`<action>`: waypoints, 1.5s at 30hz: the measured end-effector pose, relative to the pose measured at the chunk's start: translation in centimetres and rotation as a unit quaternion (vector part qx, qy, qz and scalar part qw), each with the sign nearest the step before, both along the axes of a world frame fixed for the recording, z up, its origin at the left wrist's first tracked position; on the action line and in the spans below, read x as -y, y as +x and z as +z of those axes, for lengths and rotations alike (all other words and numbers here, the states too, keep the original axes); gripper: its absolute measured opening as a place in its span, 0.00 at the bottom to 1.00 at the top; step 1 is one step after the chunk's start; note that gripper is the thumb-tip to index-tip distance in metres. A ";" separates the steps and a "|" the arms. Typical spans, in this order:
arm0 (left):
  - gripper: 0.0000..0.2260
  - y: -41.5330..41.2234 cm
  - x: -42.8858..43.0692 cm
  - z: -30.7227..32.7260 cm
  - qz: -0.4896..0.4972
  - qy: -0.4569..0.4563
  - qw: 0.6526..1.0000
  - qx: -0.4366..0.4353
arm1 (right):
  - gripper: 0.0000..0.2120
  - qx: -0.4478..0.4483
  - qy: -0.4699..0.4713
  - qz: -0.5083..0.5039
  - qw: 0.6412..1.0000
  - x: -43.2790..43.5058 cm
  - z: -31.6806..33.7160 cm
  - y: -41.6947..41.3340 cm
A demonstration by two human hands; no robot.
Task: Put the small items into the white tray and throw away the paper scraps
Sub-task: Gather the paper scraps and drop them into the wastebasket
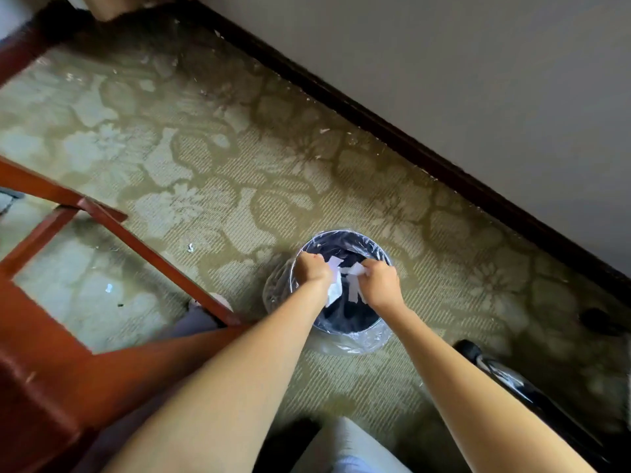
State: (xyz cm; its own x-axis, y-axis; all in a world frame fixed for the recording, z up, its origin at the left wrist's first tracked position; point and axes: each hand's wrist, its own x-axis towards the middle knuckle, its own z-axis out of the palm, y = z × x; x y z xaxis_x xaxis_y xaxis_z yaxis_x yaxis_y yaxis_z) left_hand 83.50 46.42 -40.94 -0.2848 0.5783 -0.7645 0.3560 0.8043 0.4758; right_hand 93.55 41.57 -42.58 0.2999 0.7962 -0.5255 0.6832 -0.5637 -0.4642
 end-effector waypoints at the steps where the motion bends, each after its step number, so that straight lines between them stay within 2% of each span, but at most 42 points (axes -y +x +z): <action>1: 0.14 0.1 -0.2 -0.9 0.001 -0.021 1.000 0.002 | 0.14 -0.001 -0.015 -0.006 1.000 -0.3 -0.8 0.0; 4: 0.16 0.0 -0.6 -2.5 0.029 -0.041 0.999 0.017 | 0.08 -0.015 -0.042 -0.008 0.999 -1.0 -2.6 0.1; 7: 0.16 -0.1 -0.6 -3.4 0.038 -0.048 0.998 0.031 | 0.17 -0.018 -0.065 -0.006 0.998 -1.5 -3.8 -0.1; 10: 0.19 -0.4 -0.2 -3.4 0.041 -0.063 0.995 0.066 | 0.17 -0.022 -0.085 -0.011 0.996 -1.5 -4.1 -0.3; 14: 0.21 -1.2 -0.1 -2.7 0.014 -0.053 0.997 0.062 | 0.19 -0.034 -0.106 0.014 0.994 -1.5 -3.2 -0.6; 18: 0.23 -2.2 0.2 -2.7 -0.051 -0.038 0.998 0.023 | 0.26 -0.051 -0.120 0.043 0.991 -1.3 -2.0 -0.7; 23: 0.22 -2.4 0.8 3.9 -0.172 -0.003 0.985 -0.019 | 0.20 -0.016 -0.094 0.031 0.995 -0.9 1.0 -0.9; 28: 0.18 -3.2 2.0 10.4 -0.253 0.086 0.956 -0.123 | 0.16 0.047 -0.019 0.066 0.997 -1.1 7.8 -1.3; 31: 0.18 -3.8 2.7 15.6 -0.262 0.149 0.941 -0.155 | 0.13 0.093 0.064 0.108 0.988 -1.5 13.5 -2.4; 33: 0.16 -4.5 2.7 19.3 -0.265 0.204 0.925 -0.181 | 0.15 0.113 0.125 0.132 0.977 -1.8 17.4 -3.5; 39: 0.13 -9.9 3.8 31.5 -0.178 0.371 0.863 -0.292 | 0.13 0.128 0.311 0.199 0.921 -1.5 29.0 -8.6; 42: 0.12 -14.2 5.9 36.1 -0.144 0.394 0.838 -0.350 | 0.13 0.108 0.368 0.243 0.891 -0.4 33.6 -12.7; 45: 0.11 -19.6 9.4 38.9 -0.108 0.387 0.826 -0.396 | 0.13 0.077 0.417 0.295 0.857 1.4 36.8 -18.0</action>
State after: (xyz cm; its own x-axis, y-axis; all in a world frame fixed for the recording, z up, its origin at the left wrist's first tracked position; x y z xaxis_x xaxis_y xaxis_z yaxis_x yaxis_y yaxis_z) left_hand 63.86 37.04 -2.05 -0.3438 0.9092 0.2347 0.8977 0.2449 0.3663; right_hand 75.55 40.17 -5.78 -0.2686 0.9124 0.3087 0.8240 0.3836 -0.4169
